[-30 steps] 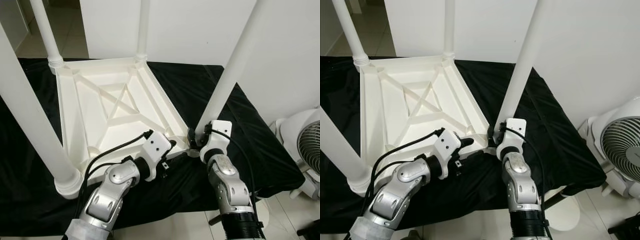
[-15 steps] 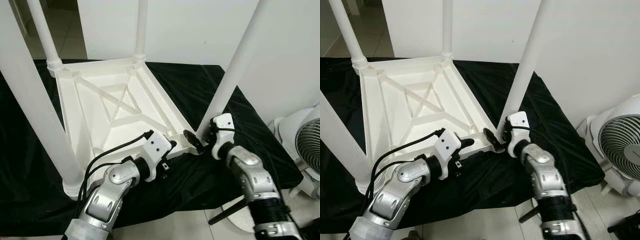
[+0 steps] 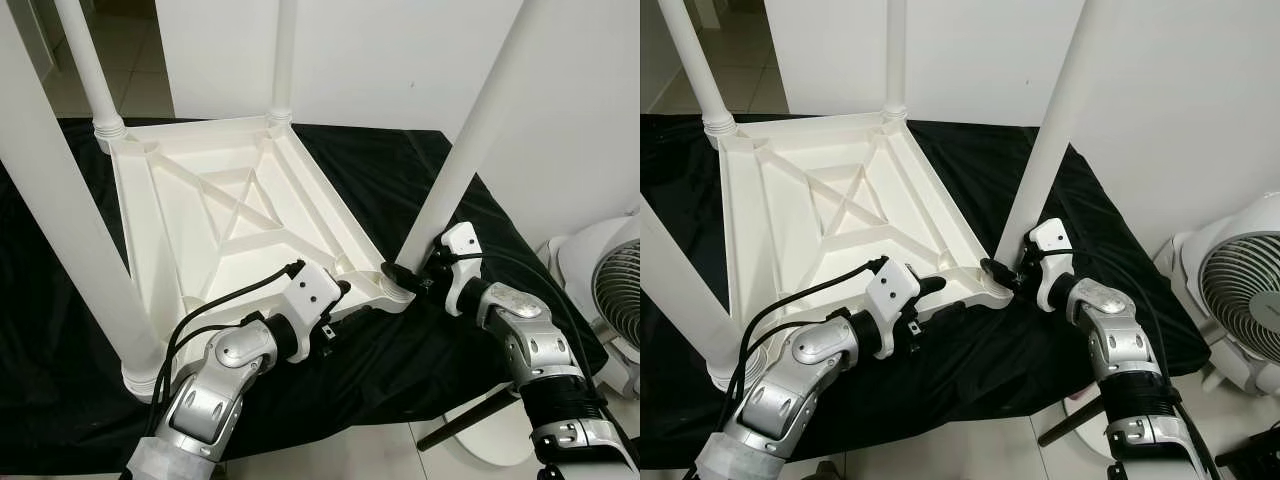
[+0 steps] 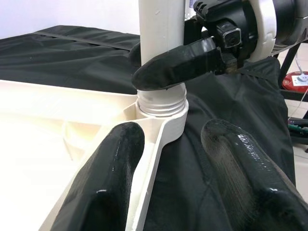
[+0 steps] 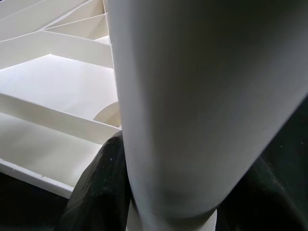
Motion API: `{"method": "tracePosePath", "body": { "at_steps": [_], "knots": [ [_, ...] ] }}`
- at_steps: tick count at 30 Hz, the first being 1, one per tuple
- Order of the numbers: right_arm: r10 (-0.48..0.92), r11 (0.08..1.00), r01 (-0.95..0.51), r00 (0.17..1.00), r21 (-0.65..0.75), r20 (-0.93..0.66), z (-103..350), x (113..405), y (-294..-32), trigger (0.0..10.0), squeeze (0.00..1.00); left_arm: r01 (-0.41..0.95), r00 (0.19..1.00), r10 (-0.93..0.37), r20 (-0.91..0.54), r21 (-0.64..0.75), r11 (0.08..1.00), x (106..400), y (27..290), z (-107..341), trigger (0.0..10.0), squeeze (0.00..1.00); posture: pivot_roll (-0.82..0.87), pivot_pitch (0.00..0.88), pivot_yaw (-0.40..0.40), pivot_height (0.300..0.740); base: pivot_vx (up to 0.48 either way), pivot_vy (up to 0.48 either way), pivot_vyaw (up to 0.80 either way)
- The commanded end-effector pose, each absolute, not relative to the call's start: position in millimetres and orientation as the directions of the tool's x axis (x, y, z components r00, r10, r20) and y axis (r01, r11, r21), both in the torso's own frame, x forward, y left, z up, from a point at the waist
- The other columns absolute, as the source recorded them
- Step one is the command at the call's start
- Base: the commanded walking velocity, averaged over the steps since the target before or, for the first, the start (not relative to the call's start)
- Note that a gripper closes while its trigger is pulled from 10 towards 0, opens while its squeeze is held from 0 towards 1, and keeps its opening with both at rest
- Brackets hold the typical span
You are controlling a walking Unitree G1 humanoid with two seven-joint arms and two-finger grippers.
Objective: Building children table
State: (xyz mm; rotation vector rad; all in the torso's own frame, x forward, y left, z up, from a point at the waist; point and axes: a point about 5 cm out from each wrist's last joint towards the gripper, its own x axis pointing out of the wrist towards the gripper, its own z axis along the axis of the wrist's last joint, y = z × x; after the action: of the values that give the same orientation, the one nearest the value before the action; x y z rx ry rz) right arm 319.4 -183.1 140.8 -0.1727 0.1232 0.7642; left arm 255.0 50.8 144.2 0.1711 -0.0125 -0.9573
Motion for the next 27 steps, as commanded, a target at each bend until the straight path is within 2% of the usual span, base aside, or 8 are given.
{"method": "tracePosePath", "body": {
  "at_steps": [1,5,6,7,10,18,22,27],
  "knots": [
    [0.726,0.648,-0.76,0.639,-0.058,-0.255,123.2,311.4,-177.4,0.0,0.0,0.799,0.597,-0.8,-0.07,0.147,0.583,254.2,50.5,142.7,10.0,0.0,0.11,0.0,-0.098,0.74,0.0,0.0,0.0],
    [0.767,0.607,-0.795,0.589,-0.013,-0.255,119.9,303.7,-172.2,0.0,0.0,0.797,0.6,-0.797,-0.073,0.142,0.587,252.8,51.3,142.2,10.0,0.0,0.11,0.0,-0.097,0.74,0.0,0.0,0.0],
    [0.764,0.614,-0.789,0.597,-0.01,-0.245,120.2,303.5,-170.7,2.5,0.0,0.796,0.601,-0.796,-0.073,0.14,0.588,252.4,51.7,142.2,10.0,0.0,0.11,0.0,-0.096,0.74,0.0,0.0,0.0],
    [0.736,0.65,-0.76,0.633,-0.011,-0.238,120.5,306.3,-169.6,10.0,0.0,0.796,0.602,-0.795,-0.074,0.139,0.59,252.2,52.0,142.0,10.0,0.0,0.11,0.0,-0.096,0.74,0.0,0.0,0.0],
    [0.736,0.65,-0.76,0.633,-0.011,-0.238,120.5,306.3,-169.6,10.0,0.0,0.796,0.602,-0.795,-0.074,0.139,0.59,252.2,52.0,142.0,10.0,0.0,0.11,0.0,-0.096,0.74,0.0,0.0,0.0],
    [0.462,0.884,-0.467,0.875,0.003,-0.142,128.6,317.1,-158.8,10.0,0.0,0.802,0.594,-0.801,-0.075,0.134,0.582,252.1,50.5,142.4,10.0,0.0,0.09,0.0,-0.086,0.74,0.0,0.0,0.0],
    [0.462,0.884,-0.467,0.875,0.003,-0.142,128.6,317.1,-158.8,10.0,0.0,0.802,0.594,-0.801,-0.075,0.134,0.582,252.1,50.5,142.4,10.0,0.0,0.09,0.0,-0.086,0.74,0.0,0.0,0.0],
    [0.156,0.987,-0.148,0.977,0.061,-0.145,124.4,305.9,-153.4,10.0,0.0,0.807,0.587,-0.806,-0.07,0.133,0.576,254.0,47.2,143.3,10.0,0.0,0.08,0.0,-0.086,0.74,0.0,0.0,0.0]
  ]
}}
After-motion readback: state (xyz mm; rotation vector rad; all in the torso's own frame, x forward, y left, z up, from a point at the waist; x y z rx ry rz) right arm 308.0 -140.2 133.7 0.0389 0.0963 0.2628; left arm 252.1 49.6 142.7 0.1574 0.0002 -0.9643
